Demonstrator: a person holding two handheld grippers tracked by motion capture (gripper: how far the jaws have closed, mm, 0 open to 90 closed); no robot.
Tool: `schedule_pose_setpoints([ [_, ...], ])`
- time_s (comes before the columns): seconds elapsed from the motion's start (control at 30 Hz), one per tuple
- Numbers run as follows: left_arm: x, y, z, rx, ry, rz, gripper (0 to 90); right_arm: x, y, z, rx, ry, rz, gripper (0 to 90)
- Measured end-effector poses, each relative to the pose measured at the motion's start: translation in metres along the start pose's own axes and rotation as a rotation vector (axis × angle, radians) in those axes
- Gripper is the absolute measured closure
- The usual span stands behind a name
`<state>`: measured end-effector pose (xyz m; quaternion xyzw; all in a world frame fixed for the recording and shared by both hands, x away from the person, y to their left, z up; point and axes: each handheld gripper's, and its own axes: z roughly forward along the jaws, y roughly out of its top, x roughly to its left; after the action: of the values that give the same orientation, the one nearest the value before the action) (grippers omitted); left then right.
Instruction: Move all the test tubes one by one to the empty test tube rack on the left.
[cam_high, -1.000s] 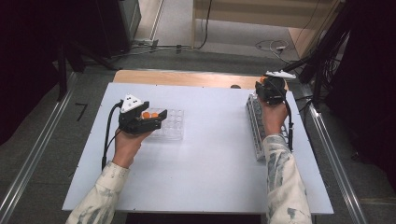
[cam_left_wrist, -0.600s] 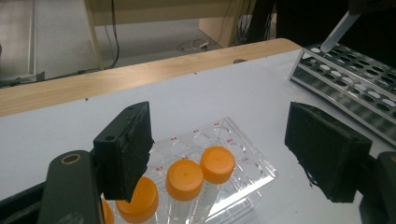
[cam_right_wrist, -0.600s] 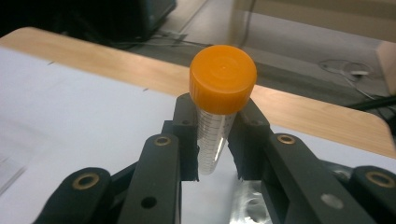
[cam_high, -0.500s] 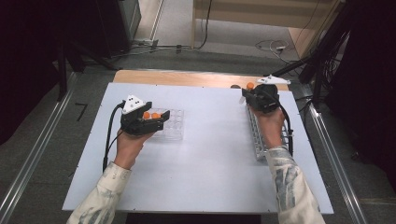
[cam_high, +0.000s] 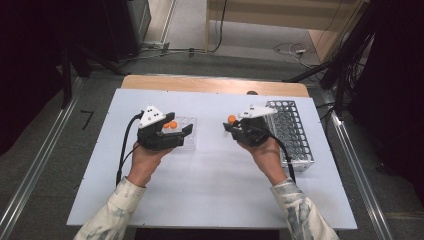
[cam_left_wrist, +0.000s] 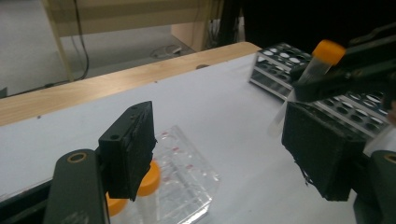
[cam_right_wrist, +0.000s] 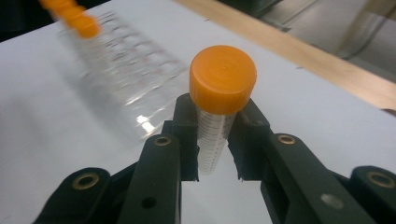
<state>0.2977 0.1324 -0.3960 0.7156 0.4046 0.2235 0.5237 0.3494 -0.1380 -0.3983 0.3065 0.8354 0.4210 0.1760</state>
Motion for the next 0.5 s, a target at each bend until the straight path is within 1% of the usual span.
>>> schedule_pose_setpoints([
  [0.1, -0.01, 0.0, 0.003, 0.009, -0.048, 0.011, 27.5, 0.019, -0.004, 0.008, 0.022, 0.055, -0.037, 71.7],
  [0.13, -0.014, 0.0, 0.004, 0.013, -0.073, 0.015, 28.3, 0.023, -0.006, 0.011, 0.027, 0.067, -0.044, 71.7],
  [0.2, -0.02, -0.001, 0.006, 0.024, -0.103, 0.033, 30.8, 0.034, -0.008, 0.018, 0.042, 0.094, -0.06, 71.7],
  [0.27, -0.024, -0.002, 0.008, 0.033, -0.119, 0.045, 33.6, 0.04, -0.009, 0.023, 0.047, 0.114, -0.066, 71.7],
  [0.43, -0.026, -0.006, 0.012, 0.053, -0.166, 0.06, 47.3, 0.053, -0.007, 0.03, 0.053, 0.151, -0.088, 71.7],
  [0.5, -0.025, -0.007, 0.013, 0.063, -0.164, 0.068, 48.7, 0.056, -0.007, 0.032, 0.049, 0.157, -0.094, 71.7],
])
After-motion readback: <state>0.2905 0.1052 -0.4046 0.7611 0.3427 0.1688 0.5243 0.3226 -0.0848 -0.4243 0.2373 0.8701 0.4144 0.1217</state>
